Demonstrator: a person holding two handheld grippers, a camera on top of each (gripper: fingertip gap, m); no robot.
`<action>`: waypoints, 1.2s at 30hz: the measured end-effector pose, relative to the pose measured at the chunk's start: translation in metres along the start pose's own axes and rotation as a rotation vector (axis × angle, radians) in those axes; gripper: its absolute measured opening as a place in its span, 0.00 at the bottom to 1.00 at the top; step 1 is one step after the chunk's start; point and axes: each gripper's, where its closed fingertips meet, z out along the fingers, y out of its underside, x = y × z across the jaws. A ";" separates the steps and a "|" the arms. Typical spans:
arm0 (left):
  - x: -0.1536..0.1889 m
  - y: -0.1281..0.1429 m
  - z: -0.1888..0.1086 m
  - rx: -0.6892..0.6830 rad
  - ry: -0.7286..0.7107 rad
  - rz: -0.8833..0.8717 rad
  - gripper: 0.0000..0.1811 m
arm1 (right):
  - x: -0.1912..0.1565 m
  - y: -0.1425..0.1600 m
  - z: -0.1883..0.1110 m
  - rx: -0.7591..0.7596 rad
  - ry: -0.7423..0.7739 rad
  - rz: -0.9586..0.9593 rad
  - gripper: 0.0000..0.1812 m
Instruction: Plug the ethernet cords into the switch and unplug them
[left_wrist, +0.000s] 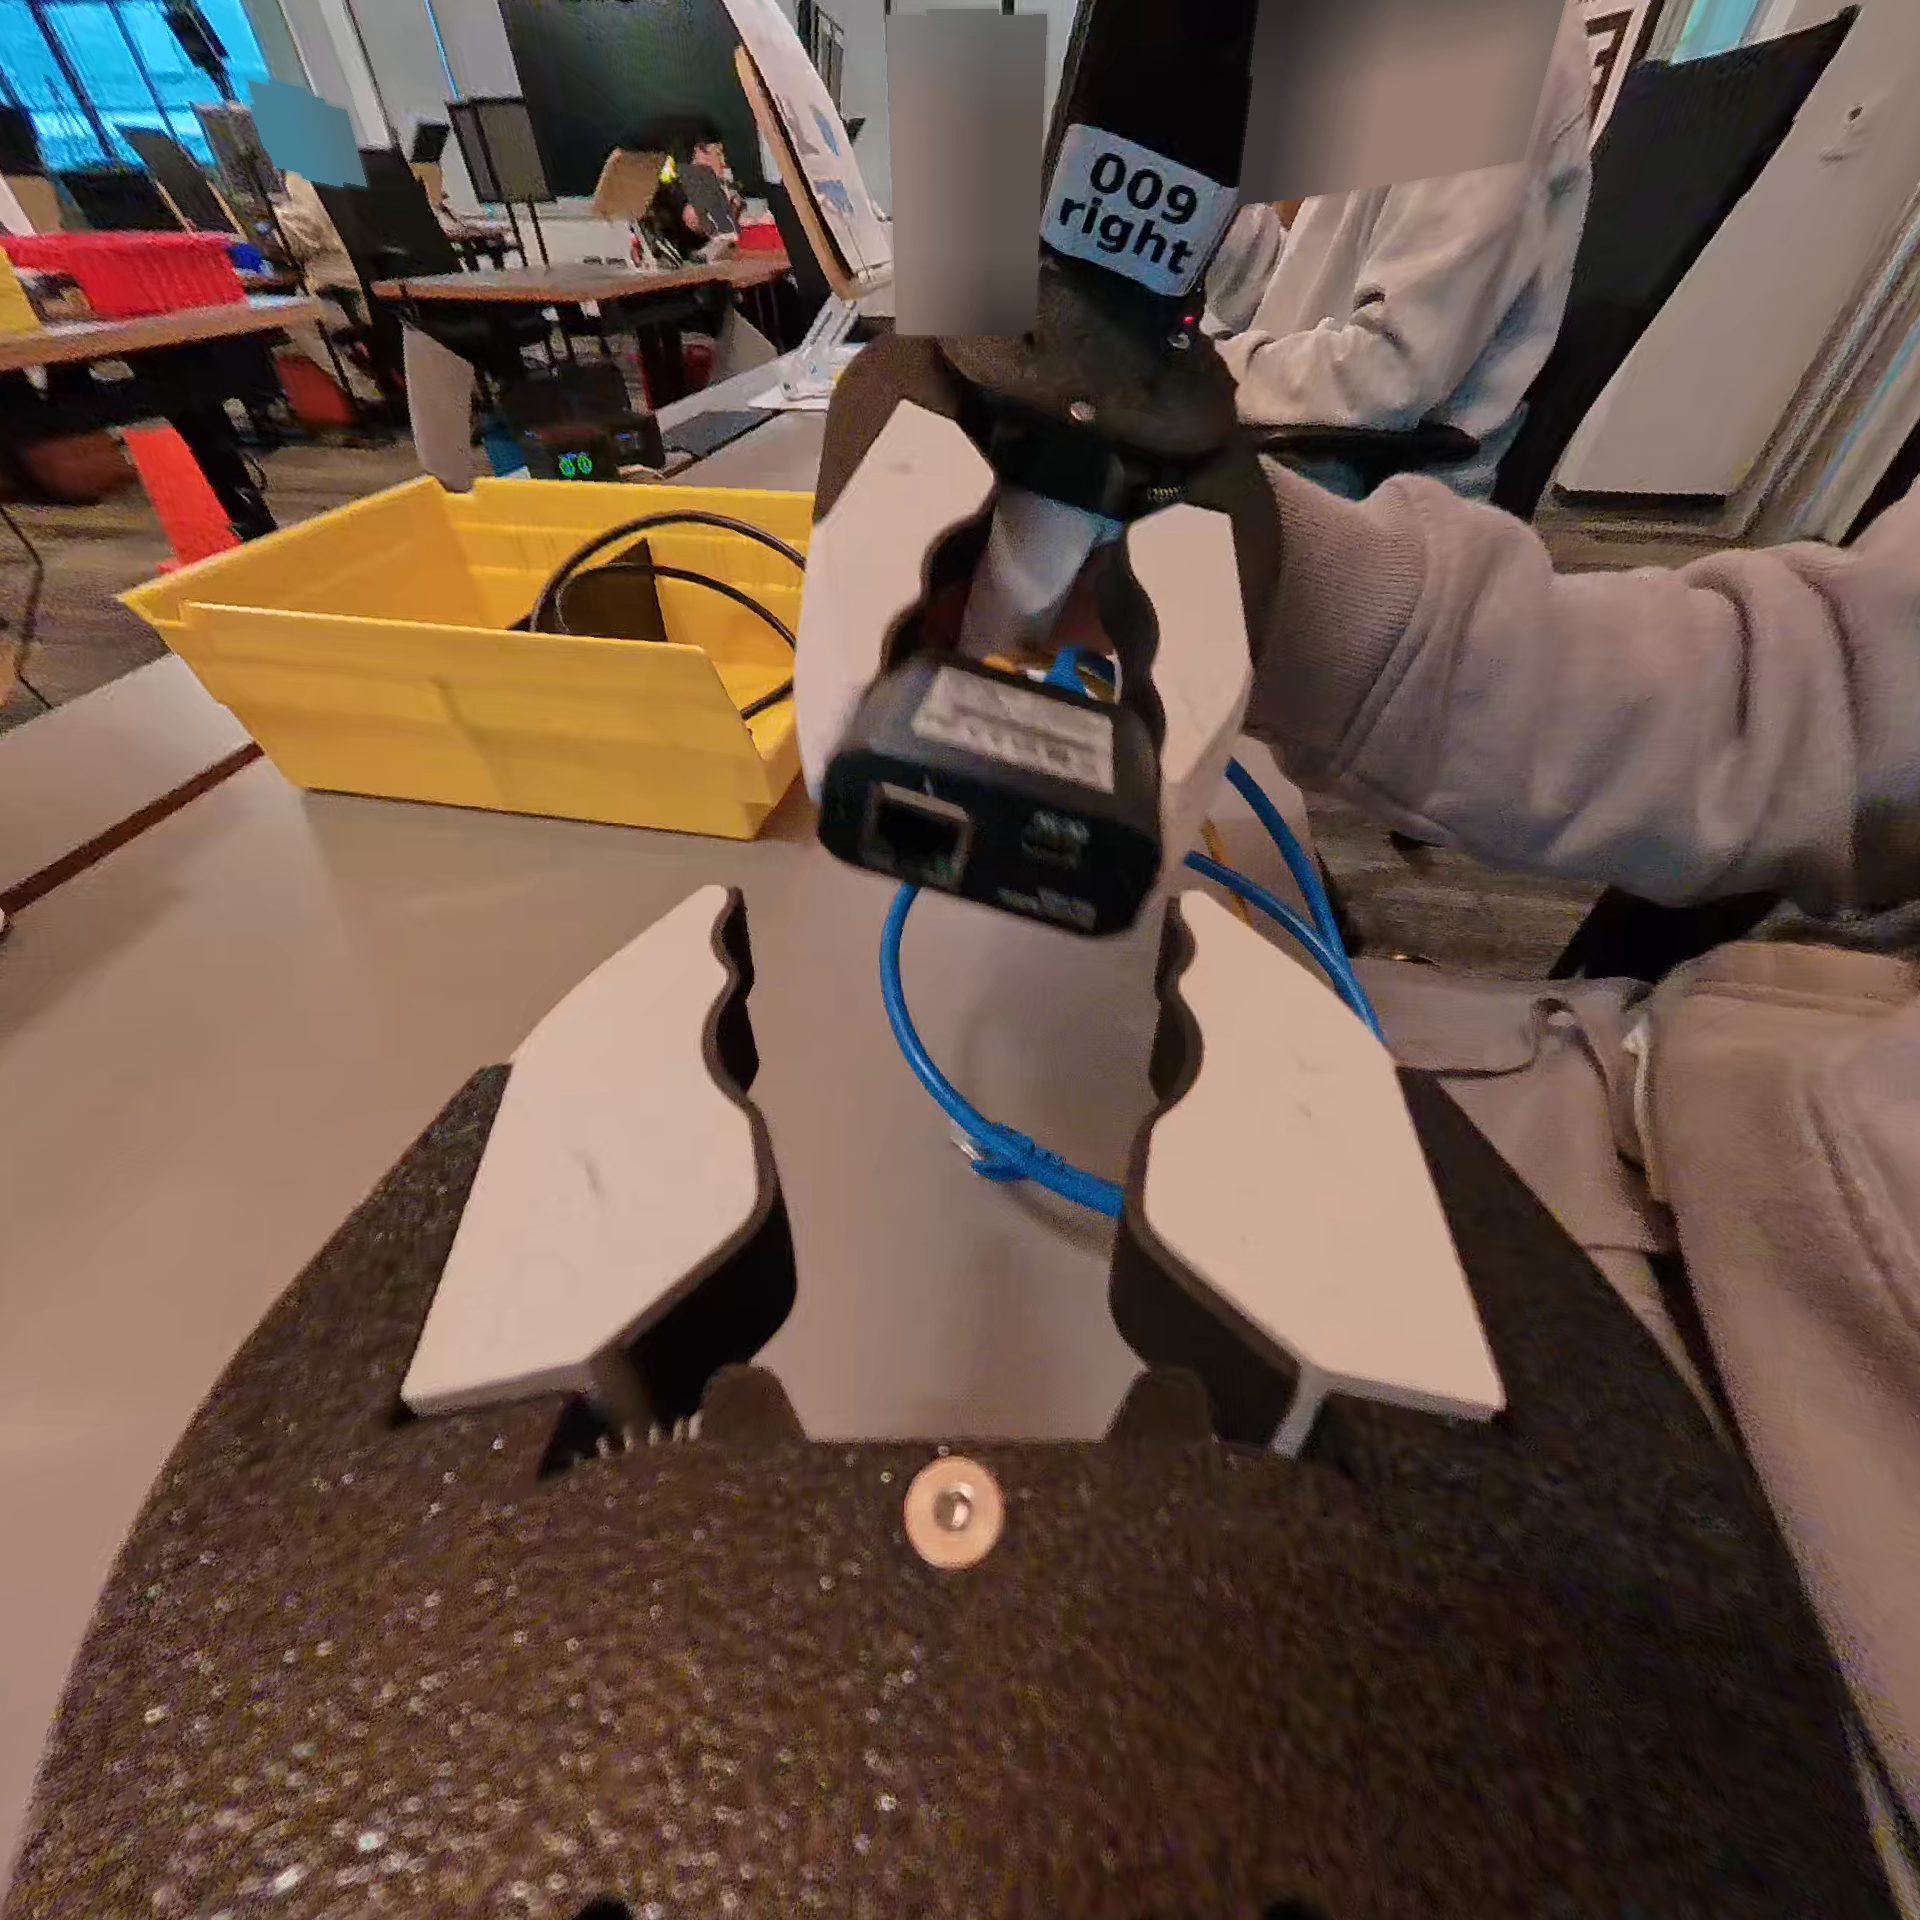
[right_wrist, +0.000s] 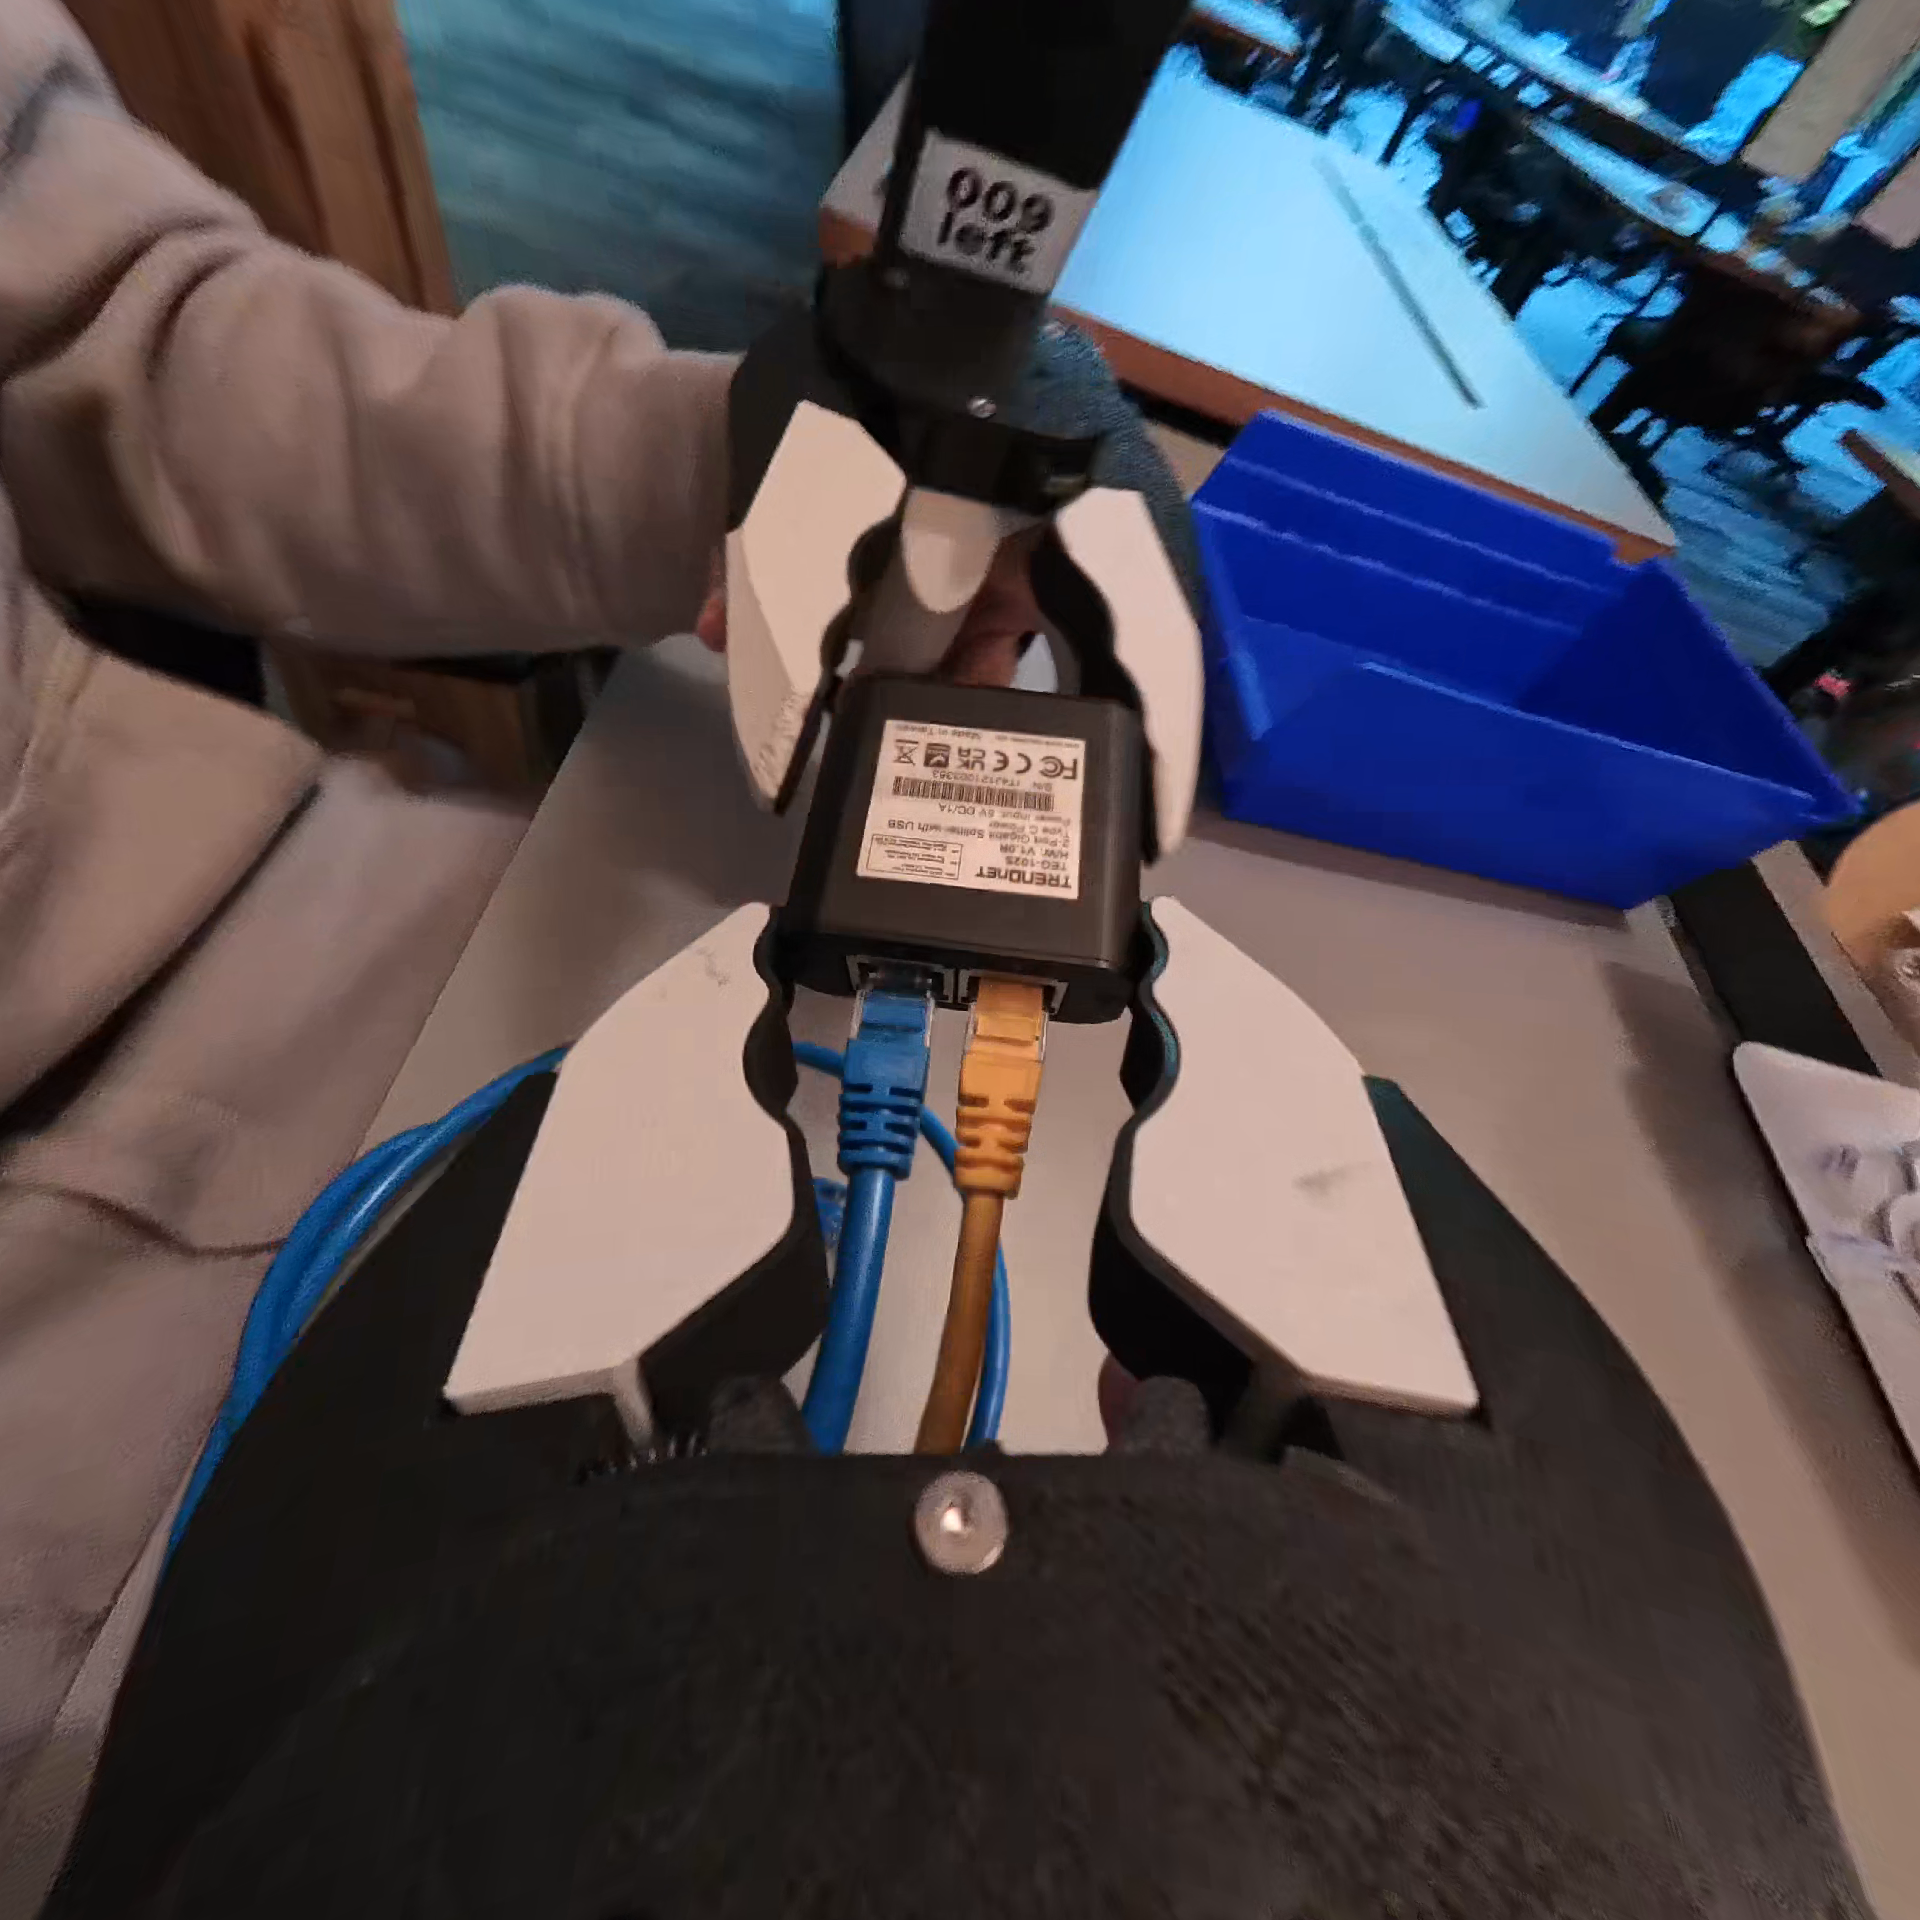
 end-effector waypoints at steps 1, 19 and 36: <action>0.001 -0.001 0.002 0.010 -0.003 0.015 0.43 | -0.004 0.003 0.003 -0.034 -0.025 -0.016 0.34; -0.010 0.009 0.010 -0.059 -0.113 0.180 0.34 | 0.010 0.014 0.007 -0.115 0.043 -0.047 0.33; 0.003 0.021 0.018 -0.129 -0.057 0.214 0.35 | -0.002 0.019 -0.001 -0.192 -0.009 -0.138 0.31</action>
